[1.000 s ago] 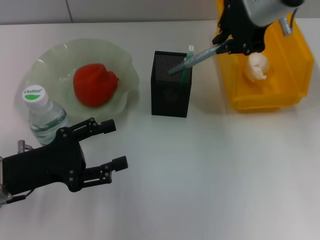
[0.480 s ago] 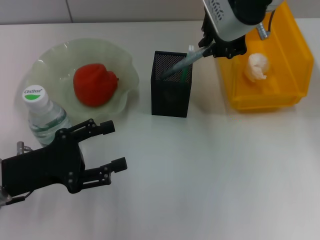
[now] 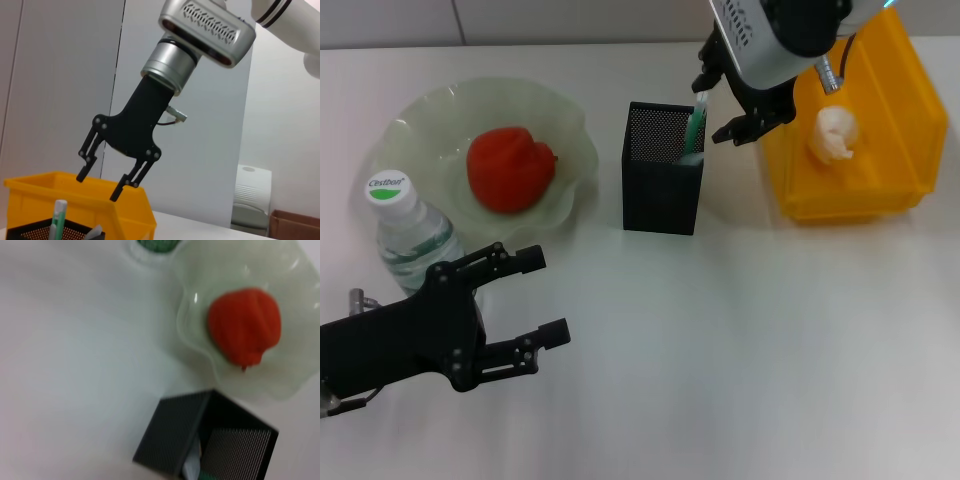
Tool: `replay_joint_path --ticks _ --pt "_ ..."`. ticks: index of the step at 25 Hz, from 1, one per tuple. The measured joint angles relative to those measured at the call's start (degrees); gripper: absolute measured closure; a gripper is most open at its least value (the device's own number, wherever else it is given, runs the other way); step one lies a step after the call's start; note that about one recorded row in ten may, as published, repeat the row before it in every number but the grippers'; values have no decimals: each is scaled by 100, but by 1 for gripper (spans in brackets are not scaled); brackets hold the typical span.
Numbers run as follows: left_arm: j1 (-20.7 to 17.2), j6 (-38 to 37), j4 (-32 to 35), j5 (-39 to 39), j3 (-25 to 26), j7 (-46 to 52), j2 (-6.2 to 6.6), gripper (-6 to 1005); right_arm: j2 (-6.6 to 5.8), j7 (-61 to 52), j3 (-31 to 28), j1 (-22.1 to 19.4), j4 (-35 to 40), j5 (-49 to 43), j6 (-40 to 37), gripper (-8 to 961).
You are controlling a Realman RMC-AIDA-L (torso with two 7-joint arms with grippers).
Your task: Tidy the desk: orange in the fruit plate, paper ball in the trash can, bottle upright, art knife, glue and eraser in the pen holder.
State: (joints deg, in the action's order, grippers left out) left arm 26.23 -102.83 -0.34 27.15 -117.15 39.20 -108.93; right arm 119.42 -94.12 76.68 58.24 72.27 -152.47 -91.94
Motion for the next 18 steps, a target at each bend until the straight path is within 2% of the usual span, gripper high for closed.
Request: replay_joint_path --ticks 3,12,18 --pt "-38 -1 -3 1 0 16 6 189 -11 -16 -200 -191 246 299 -75 398" --pt "-224 -53 -28 61 -69 50 62 190 -77 19 -1820 -972 621 2075 -708 348" --pt "-401 -182 -19 63 -106 2 101 191 -181 384 -2493 -1850 8 3735 -777 345"
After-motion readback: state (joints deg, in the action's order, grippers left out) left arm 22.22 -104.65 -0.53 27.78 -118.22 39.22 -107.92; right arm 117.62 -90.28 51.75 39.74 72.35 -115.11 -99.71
